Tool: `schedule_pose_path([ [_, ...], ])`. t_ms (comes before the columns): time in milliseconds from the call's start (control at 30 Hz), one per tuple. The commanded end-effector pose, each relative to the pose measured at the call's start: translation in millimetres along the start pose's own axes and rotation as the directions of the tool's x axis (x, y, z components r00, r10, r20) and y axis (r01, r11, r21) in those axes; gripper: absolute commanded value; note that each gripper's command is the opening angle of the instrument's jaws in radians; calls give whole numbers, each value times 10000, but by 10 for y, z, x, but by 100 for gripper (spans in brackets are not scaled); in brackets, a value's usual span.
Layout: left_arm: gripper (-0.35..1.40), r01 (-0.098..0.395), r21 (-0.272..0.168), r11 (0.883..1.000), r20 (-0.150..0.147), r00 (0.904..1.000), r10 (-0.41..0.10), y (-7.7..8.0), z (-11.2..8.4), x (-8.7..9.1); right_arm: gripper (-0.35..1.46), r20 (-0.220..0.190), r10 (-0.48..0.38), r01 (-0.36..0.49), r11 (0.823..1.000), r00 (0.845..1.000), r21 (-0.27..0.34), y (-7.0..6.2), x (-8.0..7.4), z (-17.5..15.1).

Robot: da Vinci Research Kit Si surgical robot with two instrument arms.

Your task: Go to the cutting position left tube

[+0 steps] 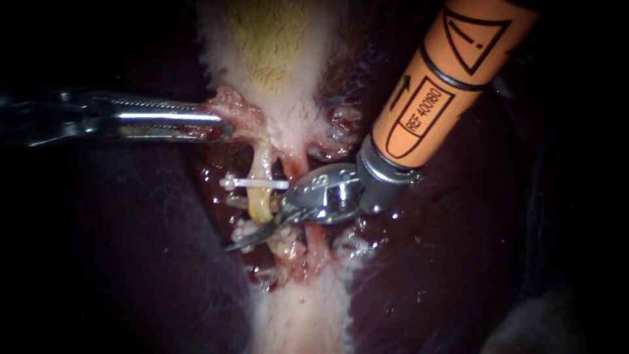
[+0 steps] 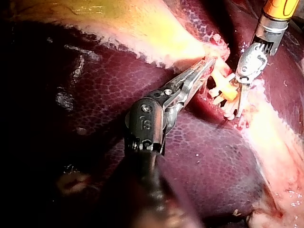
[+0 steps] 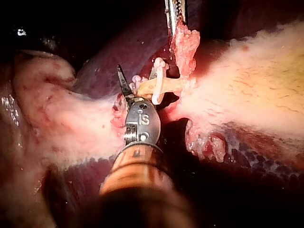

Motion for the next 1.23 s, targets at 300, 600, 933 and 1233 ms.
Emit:
schedule_pose_path([
  [300, -35, -4, 9, 10000, -1, 10000, 4, 0, 1, -1, 138, -790, 779, -759, 9967, 9938, 283, 3, 11, 15],
  [600, -35, -11, -13, 10000, 3, 10000, 11, -4, 0, -3, 138, -849, 873, -795, 9926, 9926, 921, -21, 22, 17],
  [933, -35, -13, -18, 10000, 4, 10000, 13, -4, 0, -3, 138, -968, 863, -752, 9908, 9916, 1123, -41, 35, 14],
  [1233, -35, -17, -20, 10000, 4, 10000, 17, -5, 0, -4, 138, -967, 860, -750, 9908, 9916, 1128, -39, 34, 13],
])
